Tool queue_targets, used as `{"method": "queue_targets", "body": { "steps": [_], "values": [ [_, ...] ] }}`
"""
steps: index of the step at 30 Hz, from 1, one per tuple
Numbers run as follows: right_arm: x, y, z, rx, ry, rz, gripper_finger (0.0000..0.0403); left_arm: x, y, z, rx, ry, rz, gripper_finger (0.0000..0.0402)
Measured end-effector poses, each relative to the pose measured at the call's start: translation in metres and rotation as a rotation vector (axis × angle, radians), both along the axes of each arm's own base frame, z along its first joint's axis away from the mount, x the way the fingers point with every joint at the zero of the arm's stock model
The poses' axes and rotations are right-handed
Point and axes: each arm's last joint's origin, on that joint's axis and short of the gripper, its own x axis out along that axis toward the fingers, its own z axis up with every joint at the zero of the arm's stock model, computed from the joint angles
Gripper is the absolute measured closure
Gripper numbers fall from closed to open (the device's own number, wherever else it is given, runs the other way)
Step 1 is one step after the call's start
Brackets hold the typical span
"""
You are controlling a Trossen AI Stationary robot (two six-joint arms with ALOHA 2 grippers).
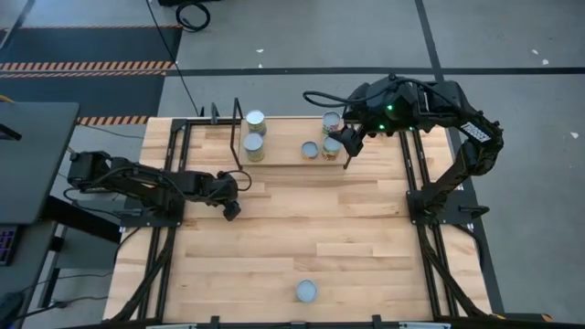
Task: Pick and place cans onto a shelf
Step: Put the light blue can on the shelf aligned with the yellow can
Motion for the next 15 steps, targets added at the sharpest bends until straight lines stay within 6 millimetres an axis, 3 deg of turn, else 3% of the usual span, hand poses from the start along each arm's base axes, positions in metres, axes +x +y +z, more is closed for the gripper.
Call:
{"method": "queue_targets", "body": {
  "steps": [4,7,11,15],
  "values": [
    [0.000,0.000,0.000,-0.018,0.008,0.015,0.0029,0.000,0.000,0.001,-0.009,0.001,-0.004,0.0114],
    [0.000,-0.002,0.000,-0.035,0.014,0.010,0.0029,0.006,0.000,0.009,-0.013,-0.010,-0.023,0.0116],
    [-0.001,-0.008,0.000,-0.039,0.020,0.002,0.0029,0.030,-0.001,0.043,-0.005,-0.103,-0.116,0.0115],
    [-0.002,-0.014,-0.001,-0.054,0.037,0.007,0.0029,0.057,0.001,0.095,0.051,-0.262,-0.216,0.0115]
  ]
}}
